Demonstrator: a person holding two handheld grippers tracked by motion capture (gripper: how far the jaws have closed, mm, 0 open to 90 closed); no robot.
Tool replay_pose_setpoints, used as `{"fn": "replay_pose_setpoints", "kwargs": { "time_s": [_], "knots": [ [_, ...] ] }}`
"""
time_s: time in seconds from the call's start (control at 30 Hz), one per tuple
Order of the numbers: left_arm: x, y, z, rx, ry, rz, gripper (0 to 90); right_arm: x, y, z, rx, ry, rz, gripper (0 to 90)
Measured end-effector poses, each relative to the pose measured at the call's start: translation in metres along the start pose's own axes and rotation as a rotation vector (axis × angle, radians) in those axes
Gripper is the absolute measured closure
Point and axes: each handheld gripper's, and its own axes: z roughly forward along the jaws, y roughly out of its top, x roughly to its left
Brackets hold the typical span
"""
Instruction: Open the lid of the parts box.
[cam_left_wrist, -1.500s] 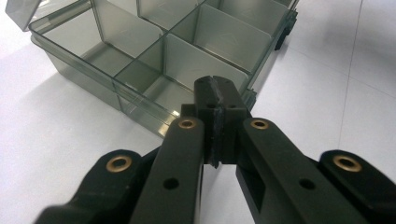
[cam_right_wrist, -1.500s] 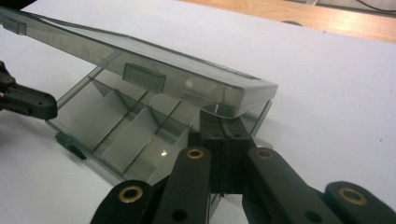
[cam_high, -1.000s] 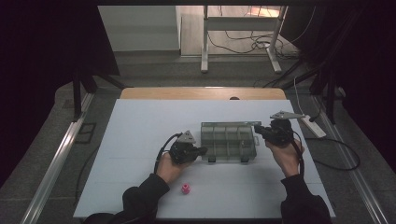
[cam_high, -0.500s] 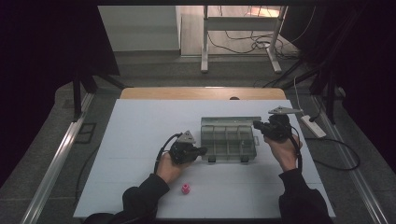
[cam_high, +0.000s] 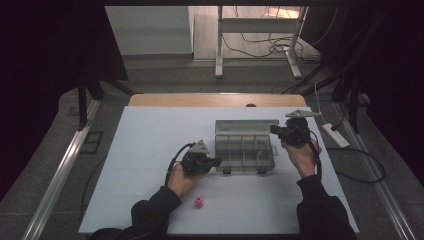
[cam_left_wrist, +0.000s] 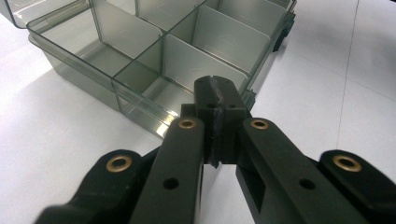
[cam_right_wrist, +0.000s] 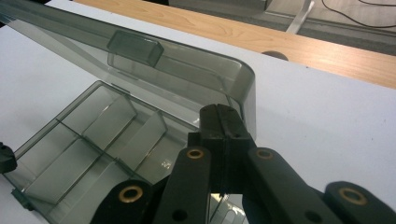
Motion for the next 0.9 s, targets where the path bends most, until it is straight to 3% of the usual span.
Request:
{"fn": "replay_pose_setpoints", "kwargs": {
  "time_s": [0.9],
  "knots": [
    [0.000, 0.000, 0.000, -0.001, 0.001, 0.003, 89.0, -0.012, 0.013, 0.017, -0.008, -0.016, 0.006, 89.4]
  ]
}}
